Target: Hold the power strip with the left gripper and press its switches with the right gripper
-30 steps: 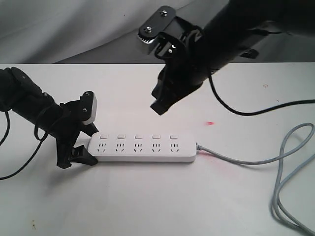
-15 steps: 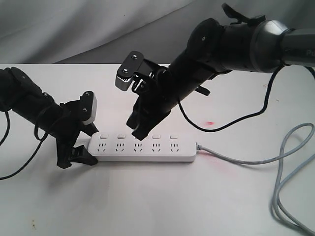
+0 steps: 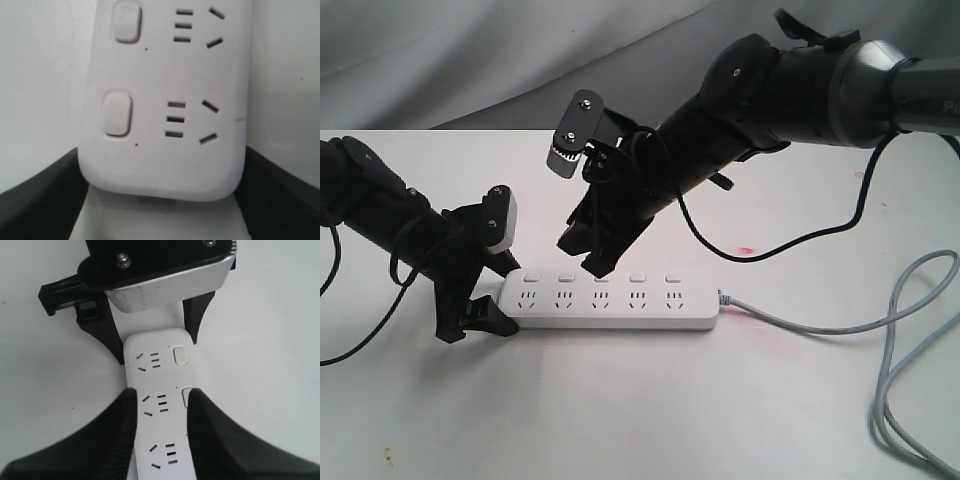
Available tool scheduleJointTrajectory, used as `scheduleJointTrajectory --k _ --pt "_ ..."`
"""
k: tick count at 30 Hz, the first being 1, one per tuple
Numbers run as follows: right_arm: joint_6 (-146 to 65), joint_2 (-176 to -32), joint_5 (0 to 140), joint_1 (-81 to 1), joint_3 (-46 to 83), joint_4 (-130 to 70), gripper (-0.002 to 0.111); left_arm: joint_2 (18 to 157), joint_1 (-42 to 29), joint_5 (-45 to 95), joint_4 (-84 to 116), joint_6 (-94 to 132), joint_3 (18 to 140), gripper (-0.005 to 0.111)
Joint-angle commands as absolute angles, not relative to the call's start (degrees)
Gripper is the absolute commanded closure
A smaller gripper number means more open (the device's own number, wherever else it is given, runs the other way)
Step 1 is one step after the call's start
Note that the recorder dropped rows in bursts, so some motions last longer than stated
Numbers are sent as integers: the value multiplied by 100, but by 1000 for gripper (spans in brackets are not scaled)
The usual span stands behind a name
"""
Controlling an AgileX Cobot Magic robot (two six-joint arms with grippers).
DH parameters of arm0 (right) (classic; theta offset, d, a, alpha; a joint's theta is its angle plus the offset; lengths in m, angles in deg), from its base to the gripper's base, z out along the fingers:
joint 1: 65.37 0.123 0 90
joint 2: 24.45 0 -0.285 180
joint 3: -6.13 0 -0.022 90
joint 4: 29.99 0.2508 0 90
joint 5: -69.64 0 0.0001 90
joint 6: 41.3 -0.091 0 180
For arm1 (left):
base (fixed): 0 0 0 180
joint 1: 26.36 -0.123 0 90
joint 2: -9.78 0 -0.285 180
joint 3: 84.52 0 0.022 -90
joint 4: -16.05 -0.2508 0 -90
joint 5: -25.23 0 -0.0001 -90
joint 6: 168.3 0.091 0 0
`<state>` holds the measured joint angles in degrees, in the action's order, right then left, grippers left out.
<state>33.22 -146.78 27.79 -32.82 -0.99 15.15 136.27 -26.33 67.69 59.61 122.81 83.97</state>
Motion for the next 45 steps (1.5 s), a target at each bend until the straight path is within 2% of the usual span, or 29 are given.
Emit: scheduleJointTrajectory --k 1,12,20,27,37,45 --pt "3371 -14659 2848 -3277 -133 1601 70 13677 -2610 6441 5865 12315 8390 44" --pt "3371 -14698 2995 -3277 -133 1953 58 13677 -2610 6441 5865 12315 8390 44" --pt "3371 -15042 3034 -3225 -142 2505 58 13677 -2610 6441 5865 12315 8390 44" --pt "3414 -15358 3847 -3134 -142 2530 58 13677 -2610 6441 5865 12315 8390 44" --pt "4971 -15729 4121 -3047 -158 2988 58 13677 -2610 6423 5865 12315 8390 44" --pt "5018 -16001 4040 -2928 -799 2975 58 13677 -2610 6423 5865 12315 8390 44"
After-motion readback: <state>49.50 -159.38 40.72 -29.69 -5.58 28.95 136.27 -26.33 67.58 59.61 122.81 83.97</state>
